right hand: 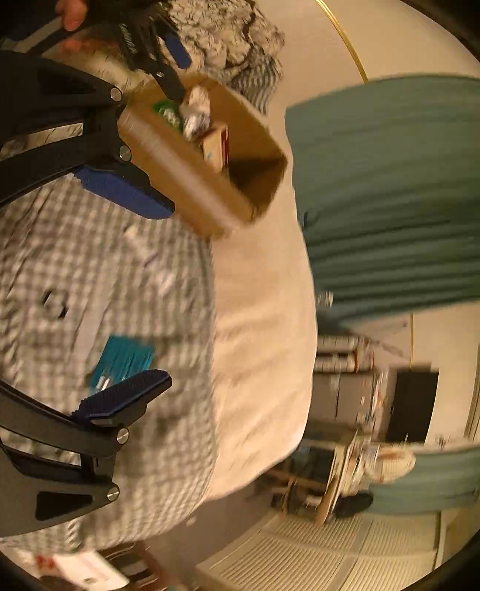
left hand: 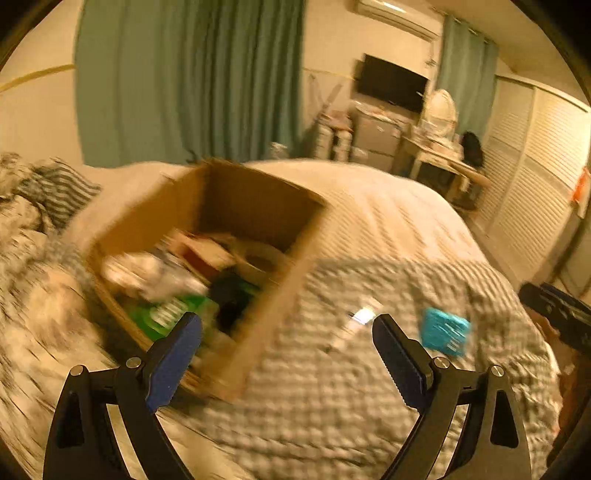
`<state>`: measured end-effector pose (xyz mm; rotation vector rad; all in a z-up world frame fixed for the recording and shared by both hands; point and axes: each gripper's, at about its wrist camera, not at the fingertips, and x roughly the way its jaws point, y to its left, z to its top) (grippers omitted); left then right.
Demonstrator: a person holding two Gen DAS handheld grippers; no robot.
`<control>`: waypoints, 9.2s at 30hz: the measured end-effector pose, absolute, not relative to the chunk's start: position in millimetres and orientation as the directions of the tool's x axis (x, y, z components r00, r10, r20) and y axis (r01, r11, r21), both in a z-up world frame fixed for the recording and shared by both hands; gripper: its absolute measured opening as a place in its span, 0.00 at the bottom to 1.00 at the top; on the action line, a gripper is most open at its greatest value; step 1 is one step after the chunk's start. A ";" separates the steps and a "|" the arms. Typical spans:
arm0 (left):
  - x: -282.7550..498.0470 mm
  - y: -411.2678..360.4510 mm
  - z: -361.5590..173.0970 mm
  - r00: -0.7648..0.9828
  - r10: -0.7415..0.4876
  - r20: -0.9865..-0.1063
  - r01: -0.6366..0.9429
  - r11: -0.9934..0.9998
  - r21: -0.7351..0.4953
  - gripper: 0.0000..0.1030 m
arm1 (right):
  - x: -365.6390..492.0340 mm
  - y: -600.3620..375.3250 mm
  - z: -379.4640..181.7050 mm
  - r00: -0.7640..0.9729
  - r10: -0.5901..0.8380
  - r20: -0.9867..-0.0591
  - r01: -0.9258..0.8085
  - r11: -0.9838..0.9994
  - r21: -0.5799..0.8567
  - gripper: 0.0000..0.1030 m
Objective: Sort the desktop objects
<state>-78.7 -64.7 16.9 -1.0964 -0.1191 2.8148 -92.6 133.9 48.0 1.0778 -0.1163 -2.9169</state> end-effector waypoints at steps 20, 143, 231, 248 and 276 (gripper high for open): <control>-88.3 122.8 -155.6 -0.440 0.186 -0.878 -0.315 -0.948 -0.044 0.68 | -64.3 265.7 -74.4 -0.730 -0.034 -0.682 -0.132 -0.973 0.191 0.81; -146.1 -213.1 -24.7 -0.889 0.116 -0.444 -0.067 -0.990 -0.124 0.97 | -178.0 -24.4 1.0 -0.855 -0.265 -0.447 0.228 -0.964 0.135 0.82; -157.3 35.1 -149.8 -0.542 0.289 -0.789 -0.305 -0.943 -0.136 0.23 | -140.2 173.5 -84.1 -0.689 -0.036 -0.724 0.074 -0.997 -0.021 0.26; -77.6 -51.7 -17.3 -0.669 0.369 -0.645 -0.329 -0.926 -0.188 0.23 | -94.6 93.8 2.3 -0.682 -0.223 -0.696 0.183 -0.974 0.133 0.26; -147.5 -229.4 -46.1 -0.783 0.418 -0.460 -0.377 -0.908 -0.183 1.00 | -199.9 -95.2 11.9 -0.856 -0.257 -0.449 0.219 -0.966 0.135 0.62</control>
